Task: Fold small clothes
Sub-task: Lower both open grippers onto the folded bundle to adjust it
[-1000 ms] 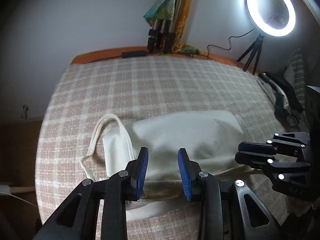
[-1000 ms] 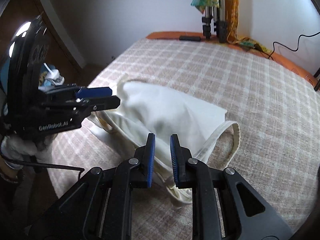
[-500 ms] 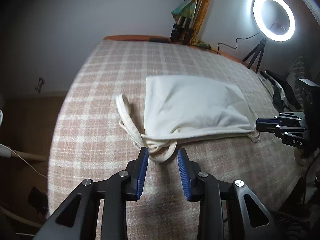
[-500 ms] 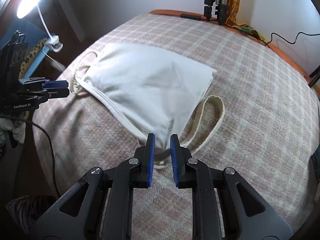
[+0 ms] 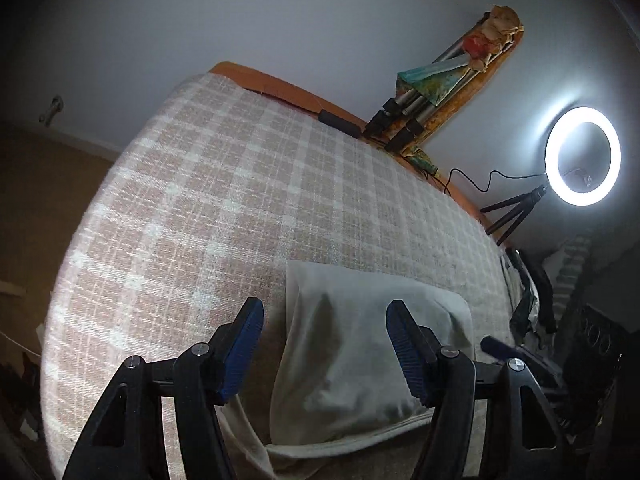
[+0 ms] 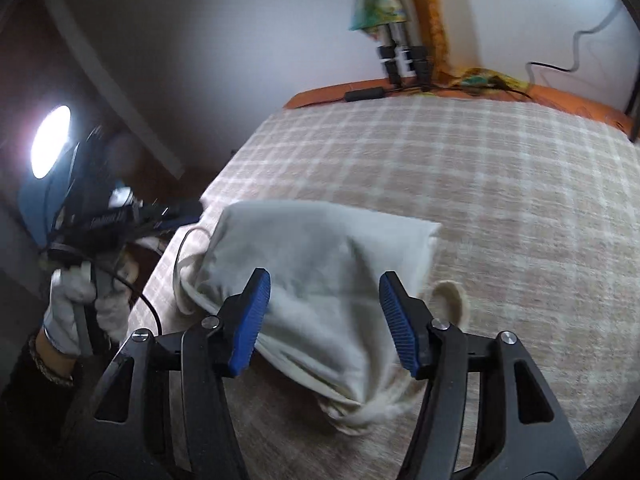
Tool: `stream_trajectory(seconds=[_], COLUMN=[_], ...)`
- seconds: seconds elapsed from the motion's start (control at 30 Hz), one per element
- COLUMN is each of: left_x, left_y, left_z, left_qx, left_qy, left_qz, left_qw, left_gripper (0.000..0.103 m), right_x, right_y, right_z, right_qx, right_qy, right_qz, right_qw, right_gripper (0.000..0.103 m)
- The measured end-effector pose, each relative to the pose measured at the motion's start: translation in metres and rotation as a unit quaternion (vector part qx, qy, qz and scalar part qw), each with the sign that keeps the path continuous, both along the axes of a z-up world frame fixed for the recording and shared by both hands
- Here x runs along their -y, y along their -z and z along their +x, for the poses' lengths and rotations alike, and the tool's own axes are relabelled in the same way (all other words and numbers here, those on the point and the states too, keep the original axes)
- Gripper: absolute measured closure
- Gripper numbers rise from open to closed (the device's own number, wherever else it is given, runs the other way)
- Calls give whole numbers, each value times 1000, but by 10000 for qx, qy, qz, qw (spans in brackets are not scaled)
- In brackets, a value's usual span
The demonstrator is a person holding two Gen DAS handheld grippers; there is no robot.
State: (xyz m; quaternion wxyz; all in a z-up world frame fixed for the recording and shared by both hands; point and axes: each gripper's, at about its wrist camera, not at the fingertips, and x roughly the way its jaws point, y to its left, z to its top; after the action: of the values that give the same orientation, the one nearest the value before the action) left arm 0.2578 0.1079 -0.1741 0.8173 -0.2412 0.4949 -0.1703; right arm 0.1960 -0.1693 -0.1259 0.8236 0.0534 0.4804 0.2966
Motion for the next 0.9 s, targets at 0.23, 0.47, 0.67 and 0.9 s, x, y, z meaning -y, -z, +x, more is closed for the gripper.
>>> stream_trajectory(seconds=[0.23, 0.47, 0.67, 0.9], left_x=[-1, 14, 15, 19], left_y=[30, 32, 20, -18], left_z=[23, 35, 30, -6], left_qx=[-553, -239, 443, 1087], left_qy=[-58, -21, -305, 52], left_qz=[-663, -730, 678, 1318], left_qw=[9962, 9970, 9962, 9853], left_gripper=[67, 88, 97, 87], right_x=[-29, -26, -27, 12], right_y=[29, 34, 33, -3], right_z=[-14, -19, -22, 6], right_qx=[7, 62, 126, 50], right_qy=[-436, -480, -528, 161], right_qz=[-529, -572, -699, 255], right_qw=[9976, 9972, 9961, 9995], right_gripper=[48, 48, 49, 50])
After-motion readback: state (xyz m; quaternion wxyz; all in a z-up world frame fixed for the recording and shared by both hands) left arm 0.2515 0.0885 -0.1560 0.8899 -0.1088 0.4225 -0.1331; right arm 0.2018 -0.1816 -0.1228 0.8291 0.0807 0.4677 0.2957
